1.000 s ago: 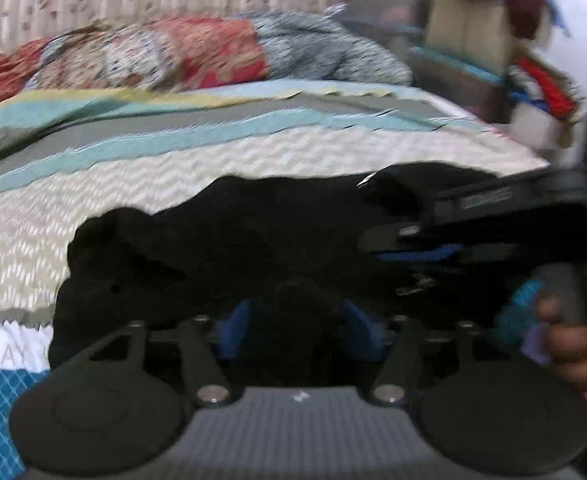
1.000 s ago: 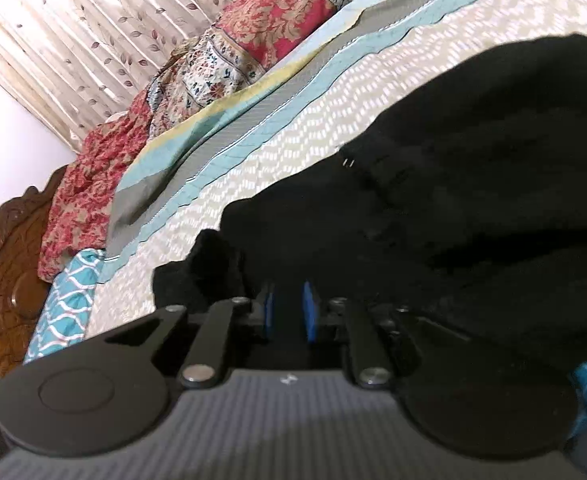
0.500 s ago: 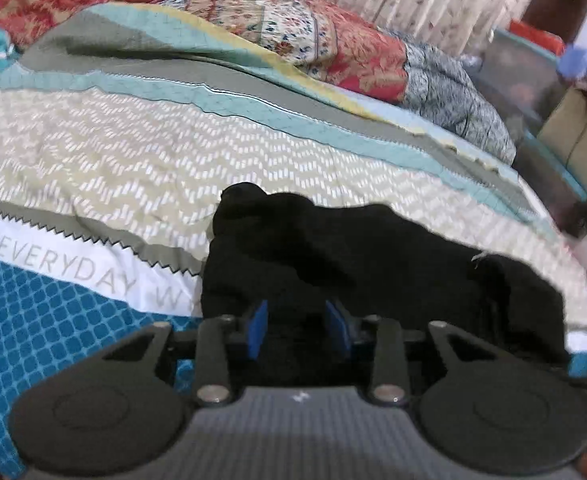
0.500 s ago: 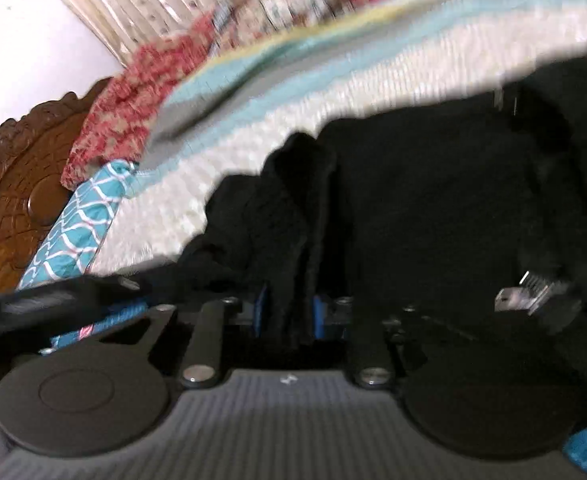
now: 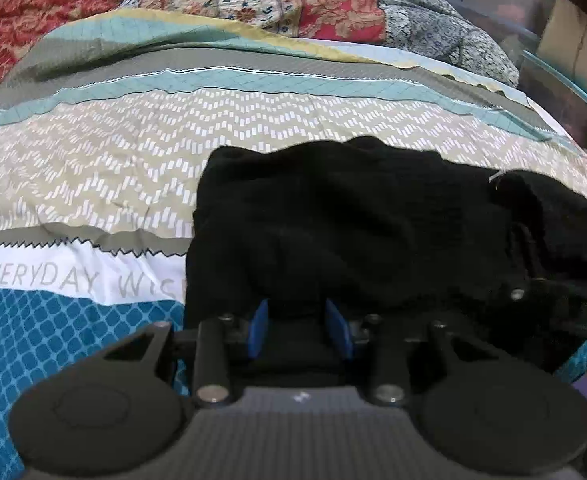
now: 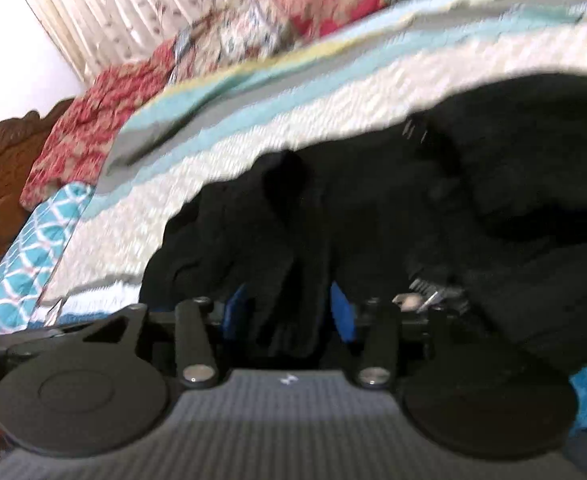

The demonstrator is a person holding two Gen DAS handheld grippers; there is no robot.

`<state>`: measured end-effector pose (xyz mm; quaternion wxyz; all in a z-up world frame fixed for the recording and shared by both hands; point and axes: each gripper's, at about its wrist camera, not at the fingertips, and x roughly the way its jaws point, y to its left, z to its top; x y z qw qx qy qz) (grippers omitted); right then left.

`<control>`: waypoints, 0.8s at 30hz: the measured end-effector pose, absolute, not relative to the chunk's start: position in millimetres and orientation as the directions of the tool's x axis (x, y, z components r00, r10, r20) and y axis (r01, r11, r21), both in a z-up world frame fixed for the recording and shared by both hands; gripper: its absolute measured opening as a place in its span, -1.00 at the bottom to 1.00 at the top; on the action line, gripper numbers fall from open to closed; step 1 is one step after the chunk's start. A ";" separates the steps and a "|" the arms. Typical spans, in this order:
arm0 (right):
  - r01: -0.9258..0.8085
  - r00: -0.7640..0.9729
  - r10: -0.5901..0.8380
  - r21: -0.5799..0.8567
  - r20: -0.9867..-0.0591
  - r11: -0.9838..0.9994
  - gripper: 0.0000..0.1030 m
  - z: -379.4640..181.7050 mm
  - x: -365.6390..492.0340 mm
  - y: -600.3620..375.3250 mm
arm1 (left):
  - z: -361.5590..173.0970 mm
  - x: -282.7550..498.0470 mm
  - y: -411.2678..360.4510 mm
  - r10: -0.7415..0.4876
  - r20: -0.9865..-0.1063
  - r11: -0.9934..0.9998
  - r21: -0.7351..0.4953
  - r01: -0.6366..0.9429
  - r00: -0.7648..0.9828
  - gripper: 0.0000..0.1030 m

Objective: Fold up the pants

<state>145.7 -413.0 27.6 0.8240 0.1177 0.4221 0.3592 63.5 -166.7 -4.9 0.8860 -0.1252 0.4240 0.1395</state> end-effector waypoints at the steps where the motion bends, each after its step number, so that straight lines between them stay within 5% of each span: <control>1: -0.504 0.406 0.694 0.487 -0.595 0.713 -0.03 32.6 143.7 -416.4 | 0.0 64.3 -167.2 0.144 -0.785 0.930 -0.101 -0.354 0.603 -0.37; 7: -0.528 0.551 0.658 0.395 -0.514 0.751 -0.03 53.5 139.2 -428.7 | 24.6 71.5 -177.8 0.145 -0.767 0.939 -0.092 -0.331 0.625 -0.35; 14: -0.281 0.728 0.471 0.411 -0.498 0.867 -0.03 46.3 180.6 -504.9 | 53.0 88.3 -196.1 0.069 -0.697 0.959 -0.151 -0.240 0.714 -0.31; 19: -0.117 0.785 0.327 0.394 -0.526 0.912 0.11 26.3 207.5 -544.1 | 17.4 126.2 -217.5 -0.038 -0.787 0.960 -0.200 -0.197 0.615 -0.32; 24: -0.047 0.744 0.329 0.445 -0.582 0.894 0.29 -2.5 221.4 -568.7 | 1.3 144.4 -232.1 0.008 -0.844 0.977 -0.108 -0.185 0.536 -0.28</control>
